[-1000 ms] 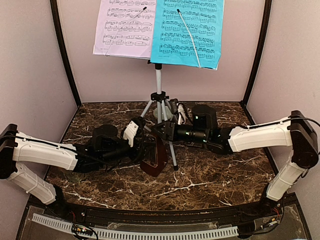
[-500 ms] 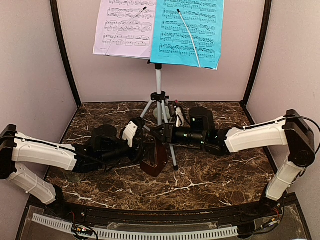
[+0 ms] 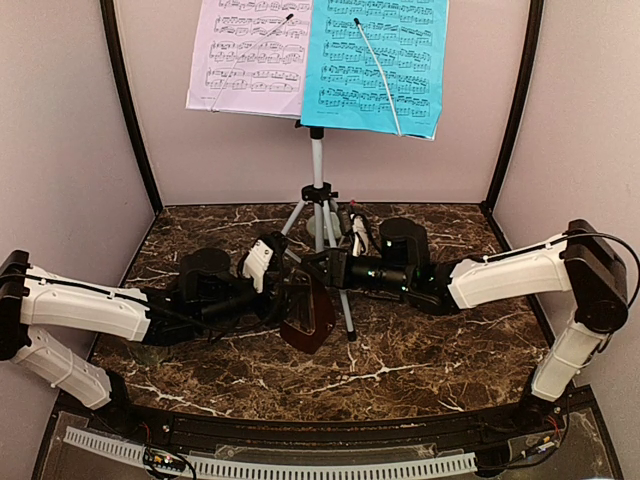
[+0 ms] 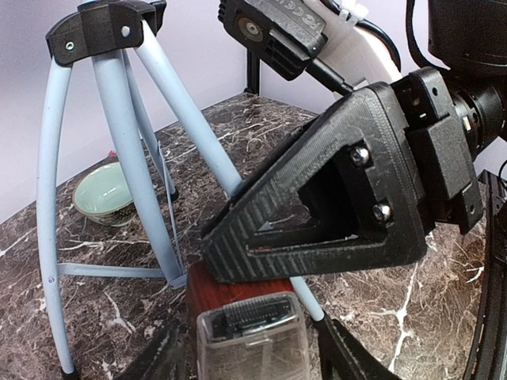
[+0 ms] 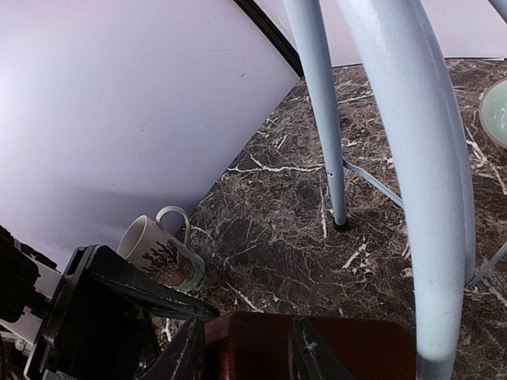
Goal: Set up the instrument practice props
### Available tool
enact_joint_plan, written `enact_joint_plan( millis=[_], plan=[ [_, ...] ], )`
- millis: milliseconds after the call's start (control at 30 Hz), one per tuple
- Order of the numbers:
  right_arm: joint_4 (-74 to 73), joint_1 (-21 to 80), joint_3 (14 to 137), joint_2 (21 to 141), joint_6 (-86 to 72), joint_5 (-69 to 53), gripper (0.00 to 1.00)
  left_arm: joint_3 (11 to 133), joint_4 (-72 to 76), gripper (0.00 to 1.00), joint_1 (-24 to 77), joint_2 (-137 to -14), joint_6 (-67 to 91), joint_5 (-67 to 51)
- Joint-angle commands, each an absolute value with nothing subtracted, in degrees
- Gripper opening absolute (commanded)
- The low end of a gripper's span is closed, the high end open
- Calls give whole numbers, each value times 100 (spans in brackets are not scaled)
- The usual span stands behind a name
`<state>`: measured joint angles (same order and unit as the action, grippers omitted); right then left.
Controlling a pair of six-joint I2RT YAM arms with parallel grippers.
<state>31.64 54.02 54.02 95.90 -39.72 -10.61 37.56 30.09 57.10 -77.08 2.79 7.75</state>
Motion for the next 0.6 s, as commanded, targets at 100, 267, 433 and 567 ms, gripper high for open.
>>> enact_joint_plan(
  millis=[100,267,433,567],
  plan=[
    [3065,5471,5200,9778,-3849,-889,36,3826,3143,51,5695,-7563,283,854],
    [2952,5506,5127,9773,-3733,-674,35,3780,3167,50,5695,-7572,350,885],
    [2770,5575,5124,9782,-3588,-453,33,3883,3173,60,5695,-7622,360,942],
    [2742,5620,5149,9821,-3560,-398,33,3978,3154,56,5695,-7688,378,879]
  ],
)
